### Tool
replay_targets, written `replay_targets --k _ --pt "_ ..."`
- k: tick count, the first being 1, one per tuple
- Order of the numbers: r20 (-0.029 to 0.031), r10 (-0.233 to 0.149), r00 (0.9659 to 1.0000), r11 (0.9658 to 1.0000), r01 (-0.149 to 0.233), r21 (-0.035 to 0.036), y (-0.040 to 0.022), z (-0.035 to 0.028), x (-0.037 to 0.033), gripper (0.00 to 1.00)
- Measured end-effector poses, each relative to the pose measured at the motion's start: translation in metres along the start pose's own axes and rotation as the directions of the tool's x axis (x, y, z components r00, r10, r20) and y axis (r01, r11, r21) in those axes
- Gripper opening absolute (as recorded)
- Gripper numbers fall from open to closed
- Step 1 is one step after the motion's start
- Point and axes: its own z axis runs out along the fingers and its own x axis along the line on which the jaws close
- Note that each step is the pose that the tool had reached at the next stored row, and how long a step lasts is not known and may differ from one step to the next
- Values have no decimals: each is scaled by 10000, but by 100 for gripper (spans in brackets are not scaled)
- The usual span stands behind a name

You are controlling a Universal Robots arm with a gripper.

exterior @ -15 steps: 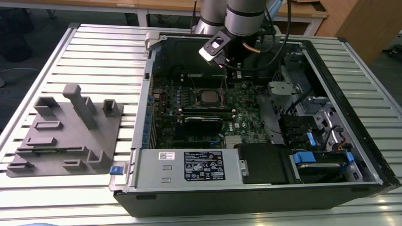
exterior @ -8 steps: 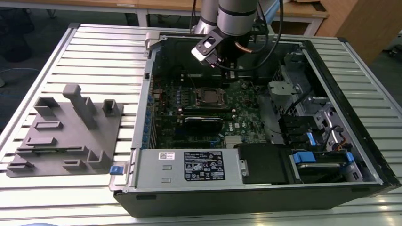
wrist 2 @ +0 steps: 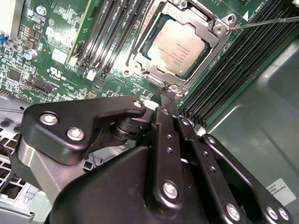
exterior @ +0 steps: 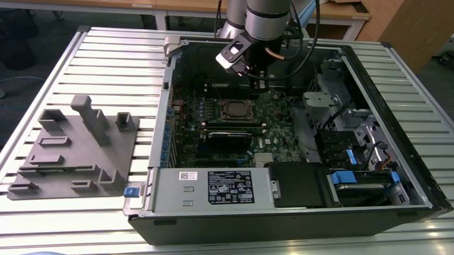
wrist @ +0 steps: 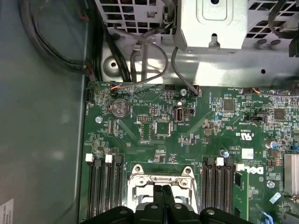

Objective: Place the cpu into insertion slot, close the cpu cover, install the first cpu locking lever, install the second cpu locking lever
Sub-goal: 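Close the cpu cover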

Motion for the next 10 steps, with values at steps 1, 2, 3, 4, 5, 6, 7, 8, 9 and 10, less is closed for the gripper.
replay_targets --k 1,2,3,4,5,6,7,8,9,10 --pt "-3 0 10000 10000 0 45 0 2 0 11" --pt "-1 -1 10000 9999 1 139 -1 4 0 11" --pt "3 -3 10000 9997 3 235 0 6 0 11" --pt "5 -3 10000 9995 3 304 0 8 0 11" --pt "8 -3 10000 9995 3 315 -1 7 0 11" --pt "8 -3 10000 9995 3 316 -1 7 0 11" --pt "7 -2 10000 9995 2 316 -1 7 0 11" --pt "6 -3 10000 9995 3 316 -1 7 0 11" --pt "6 -3 10000 9995 3 316 0 7 0 11" --pt "5 -3 10000 9995 3 316 -2 8 0 11"
